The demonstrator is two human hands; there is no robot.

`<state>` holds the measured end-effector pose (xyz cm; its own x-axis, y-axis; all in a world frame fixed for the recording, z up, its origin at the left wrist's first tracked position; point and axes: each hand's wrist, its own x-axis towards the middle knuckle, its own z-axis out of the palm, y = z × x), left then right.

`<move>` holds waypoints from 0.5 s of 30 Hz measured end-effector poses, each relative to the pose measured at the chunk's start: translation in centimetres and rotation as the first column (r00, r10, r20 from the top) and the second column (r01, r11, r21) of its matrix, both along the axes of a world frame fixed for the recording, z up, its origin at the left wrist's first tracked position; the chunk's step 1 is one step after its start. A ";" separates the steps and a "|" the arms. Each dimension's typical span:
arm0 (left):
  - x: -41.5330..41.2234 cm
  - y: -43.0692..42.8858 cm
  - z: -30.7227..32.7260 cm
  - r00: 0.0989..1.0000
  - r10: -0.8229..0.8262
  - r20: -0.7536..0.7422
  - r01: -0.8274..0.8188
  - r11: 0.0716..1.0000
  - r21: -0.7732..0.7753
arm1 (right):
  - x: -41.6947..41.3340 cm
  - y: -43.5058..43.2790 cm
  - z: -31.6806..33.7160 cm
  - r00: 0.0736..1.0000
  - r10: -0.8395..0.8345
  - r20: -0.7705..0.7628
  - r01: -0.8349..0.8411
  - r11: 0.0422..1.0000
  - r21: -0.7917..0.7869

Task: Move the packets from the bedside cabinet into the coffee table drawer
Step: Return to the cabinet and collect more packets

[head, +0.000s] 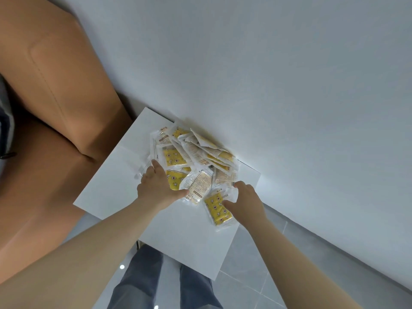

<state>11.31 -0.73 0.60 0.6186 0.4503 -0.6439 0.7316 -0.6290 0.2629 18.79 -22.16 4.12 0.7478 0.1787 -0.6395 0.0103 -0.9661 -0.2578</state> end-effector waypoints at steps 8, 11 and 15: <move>-0.2 -2.3 -2.0 0.981 0.158 0.109 -0.163 0.986 0.041 | -0.7 -0.2 -3.4 0.999 -0.036 -0.025 0.035 0.999 -0.035; -0.3 -3.1 -2.7 0.973 0.198 0.119 -0.203 0.978 0.037 | -1.2 -0.2 -4.7 0.998 -0.059 -0.033 0.058 0.998 -0.037; -0.3 -4.1 -3.4 0.951 0.269 0.149 -0.278 0.960 0.042 | -2.3 0.0 -6.0 0.998 -0.062 0.017 0.063 0.996 -0.059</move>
<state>11.05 -4.87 -2.80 0.5480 0.6513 -0.5249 0.8365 -0.4281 0.3421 16.47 -22.17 -1.90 0.7658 0.0931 -0.6363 -0.0472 -0.9787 -0.1999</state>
